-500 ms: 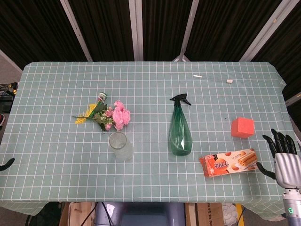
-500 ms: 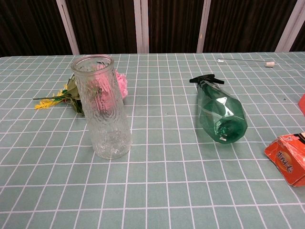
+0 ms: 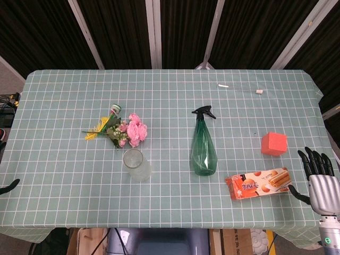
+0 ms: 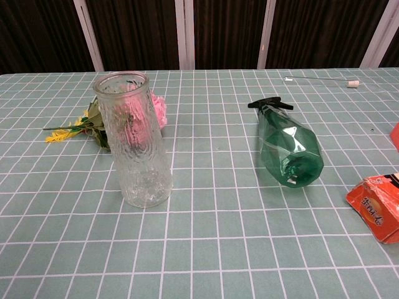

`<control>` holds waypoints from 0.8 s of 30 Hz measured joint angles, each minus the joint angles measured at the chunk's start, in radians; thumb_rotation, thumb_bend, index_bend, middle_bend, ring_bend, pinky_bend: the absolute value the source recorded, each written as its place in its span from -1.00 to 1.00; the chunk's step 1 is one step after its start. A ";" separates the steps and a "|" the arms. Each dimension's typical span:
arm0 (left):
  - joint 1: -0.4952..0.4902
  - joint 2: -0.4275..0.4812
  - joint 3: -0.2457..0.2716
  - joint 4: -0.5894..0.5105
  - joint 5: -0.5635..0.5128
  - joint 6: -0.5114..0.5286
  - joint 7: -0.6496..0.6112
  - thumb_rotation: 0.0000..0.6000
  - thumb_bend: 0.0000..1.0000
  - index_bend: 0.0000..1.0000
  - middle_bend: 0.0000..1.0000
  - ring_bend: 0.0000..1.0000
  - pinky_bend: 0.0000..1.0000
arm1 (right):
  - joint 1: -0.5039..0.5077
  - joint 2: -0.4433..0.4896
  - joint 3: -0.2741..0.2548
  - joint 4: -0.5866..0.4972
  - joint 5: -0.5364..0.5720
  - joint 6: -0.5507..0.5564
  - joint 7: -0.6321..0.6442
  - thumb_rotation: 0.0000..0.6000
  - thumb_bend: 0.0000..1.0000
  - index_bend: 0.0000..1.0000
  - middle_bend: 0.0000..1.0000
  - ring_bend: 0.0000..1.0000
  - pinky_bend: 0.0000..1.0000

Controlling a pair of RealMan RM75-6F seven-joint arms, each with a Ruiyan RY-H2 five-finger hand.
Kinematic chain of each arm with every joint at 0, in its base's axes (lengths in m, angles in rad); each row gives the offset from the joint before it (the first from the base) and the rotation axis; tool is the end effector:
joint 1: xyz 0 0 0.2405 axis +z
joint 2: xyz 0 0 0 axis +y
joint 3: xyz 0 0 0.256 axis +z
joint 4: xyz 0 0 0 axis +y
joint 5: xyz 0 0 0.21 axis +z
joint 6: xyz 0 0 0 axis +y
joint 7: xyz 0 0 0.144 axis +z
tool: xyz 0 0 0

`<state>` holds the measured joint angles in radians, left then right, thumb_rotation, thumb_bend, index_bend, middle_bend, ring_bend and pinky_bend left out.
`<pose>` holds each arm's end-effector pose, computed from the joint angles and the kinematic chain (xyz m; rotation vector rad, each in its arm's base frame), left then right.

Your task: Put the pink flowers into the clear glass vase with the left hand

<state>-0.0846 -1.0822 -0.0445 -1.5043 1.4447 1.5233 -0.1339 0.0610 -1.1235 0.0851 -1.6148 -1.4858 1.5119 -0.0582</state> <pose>-0.3385 0.1814 0.1917 -1.3061 -0.8802 -0.9014 -0.3117 -0.1807 0.1668 1.3403 -0.8409 0.8839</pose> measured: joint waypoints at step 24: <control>-0.188 0.066 -0.057 -0.012 -0.040 -0.333 -0.012 1.00 -0.74 -0.96 -0.98 -1.00 -1.00 | -0.001 0.008 0.000 -0.009 0.020 -0.013 -0.007 1.00 -0.54 -0.84 -0.95 -0.98 -1.00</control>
<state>-0.2724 -1.0166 -0.1014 -1.5166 1.4044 1.1899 -0.1461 0.0600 -1.1159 0.0851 -1.6240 -1.4660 1.4988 -0.0655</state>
